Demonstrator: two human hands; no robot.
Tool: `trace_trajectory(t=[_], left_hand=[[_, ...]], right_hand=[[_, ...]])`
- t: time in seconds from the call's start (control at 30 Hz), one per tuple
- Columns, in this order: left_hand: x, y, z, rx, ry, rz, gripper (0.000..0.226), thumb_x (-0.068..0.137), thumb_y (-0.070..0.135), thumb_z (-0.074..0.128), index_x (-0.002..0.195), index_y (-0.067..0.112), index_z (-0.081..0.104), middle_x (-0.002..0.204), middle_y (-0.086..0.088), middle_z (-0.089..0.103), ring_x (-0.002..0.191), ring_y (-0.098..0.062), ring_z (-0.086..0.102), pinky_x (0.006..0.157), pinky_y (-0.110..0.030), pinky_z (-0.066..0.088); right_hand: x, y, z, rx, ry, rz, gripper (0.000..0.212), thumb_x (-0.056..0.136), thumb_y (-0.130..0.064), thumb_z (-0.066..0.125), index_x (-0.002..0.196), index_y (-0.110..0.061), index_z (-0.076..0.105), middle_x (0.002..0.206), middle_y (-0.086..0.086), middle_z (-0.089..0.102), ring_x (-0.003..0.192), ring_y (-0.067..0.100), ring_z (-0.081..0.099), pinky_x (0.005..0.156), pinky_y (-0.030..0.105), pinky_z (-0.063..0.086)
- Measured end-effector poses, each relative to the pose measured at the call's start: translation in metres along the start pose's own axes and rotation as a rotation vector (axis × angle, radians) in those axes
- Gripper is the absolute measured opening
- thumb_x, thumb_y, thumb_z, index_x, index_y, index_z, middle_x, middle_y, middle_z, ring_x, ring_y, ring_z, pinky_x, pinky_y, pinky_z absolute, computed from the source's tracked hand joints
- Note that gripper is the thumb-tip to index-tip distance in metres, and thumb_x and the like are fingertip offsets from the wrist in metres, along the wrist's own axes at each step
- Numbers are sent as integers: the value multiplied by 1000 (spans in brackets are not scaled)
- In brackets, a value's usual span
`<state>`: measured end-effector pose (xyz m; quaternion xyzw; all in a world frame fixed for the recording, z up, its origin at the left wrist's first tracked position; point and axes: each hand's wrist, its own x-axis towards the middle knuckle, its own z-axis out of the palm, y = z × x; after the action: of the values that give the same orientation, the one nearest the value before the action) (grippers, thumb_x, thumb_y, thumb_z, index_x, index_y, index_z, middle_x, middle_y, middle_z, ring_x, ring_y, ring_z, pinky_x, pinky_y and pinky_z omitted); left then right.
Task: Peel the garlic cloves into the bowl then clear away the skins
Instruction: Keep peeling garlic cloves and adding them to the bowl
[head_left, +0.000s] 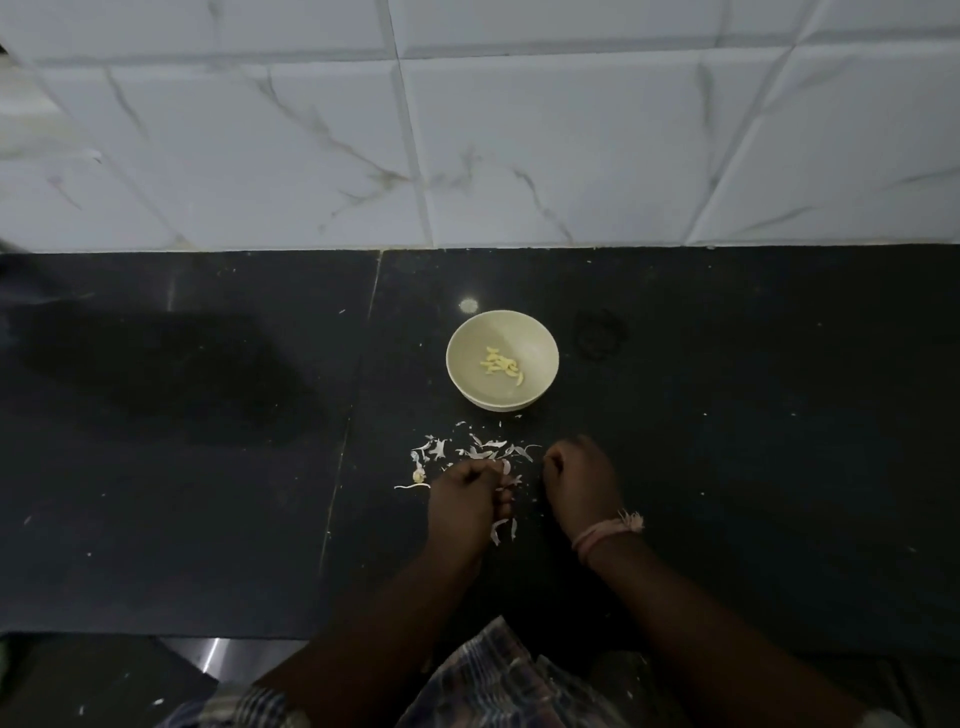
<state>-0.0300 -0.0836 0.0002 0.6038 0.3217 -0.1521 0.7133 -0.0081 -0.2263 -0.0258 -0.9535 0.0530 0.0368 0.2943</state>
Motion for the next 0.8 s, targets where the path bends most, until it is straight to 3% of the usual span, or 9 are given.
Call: trace_trajectory(t=[0.07,0.2,0.37,0.47,0.63,0.8], left_hand=[[0,2,-9,14,-58,-8,11,96,2,63,101,-1,72,74,-10,67,60,-15,57,57,-27,50],[-4,2,-27,92,-160,-18,14,98,4,62,100,7,75,84,-14,75,73,-20,67,67,-29,57],[-9,-1,-51,18,-256,-74,12,95,3,66,102,-1,75,90,-21,76,79,-24,72,70,-31,58],[-14,5,-63,-79,-322,-102,11,93,1,66,101,-3,73,87,-21,73,75,-22,69,69,-31,58],[-25,14,-73,-119,-397,-45,13,91,0,67,103,-2,72,88,-21,70,71,-23,65,68,-31,56],[-30,15,-72,-158,-294,28,16,84,3,77,99,-1,74,94,-28,72,80,-37,68,76,-47,57]], right_hand=[[-10,-12,-1,86,79,12,13,94,-11,58,82,-15,60,87,2,57,82,19,55,74,37,46],[-48,-47,8,443,2,223,10,97,-12,61,95,-19,68,89,-4,70,82,9,66,73,26,51],[-75,-79,14,863,37,437,21,95,2,59,95,-13,73,83,5,75,72,14,70,61,21,56],[-76,-87,10,892,101,477,13,94,1,62,97,-11,64,82,10,73,66,16,69,56,24,54],[-83,-98,2,929,26,429,12,97,3,57,94,-4,66,67,11,66,55,17,59,51,26,50],[-82,-101,-8,824,9,327,18,97,-2,58,92,-13,72,73,4,72,59,13,63,55,25,52]])
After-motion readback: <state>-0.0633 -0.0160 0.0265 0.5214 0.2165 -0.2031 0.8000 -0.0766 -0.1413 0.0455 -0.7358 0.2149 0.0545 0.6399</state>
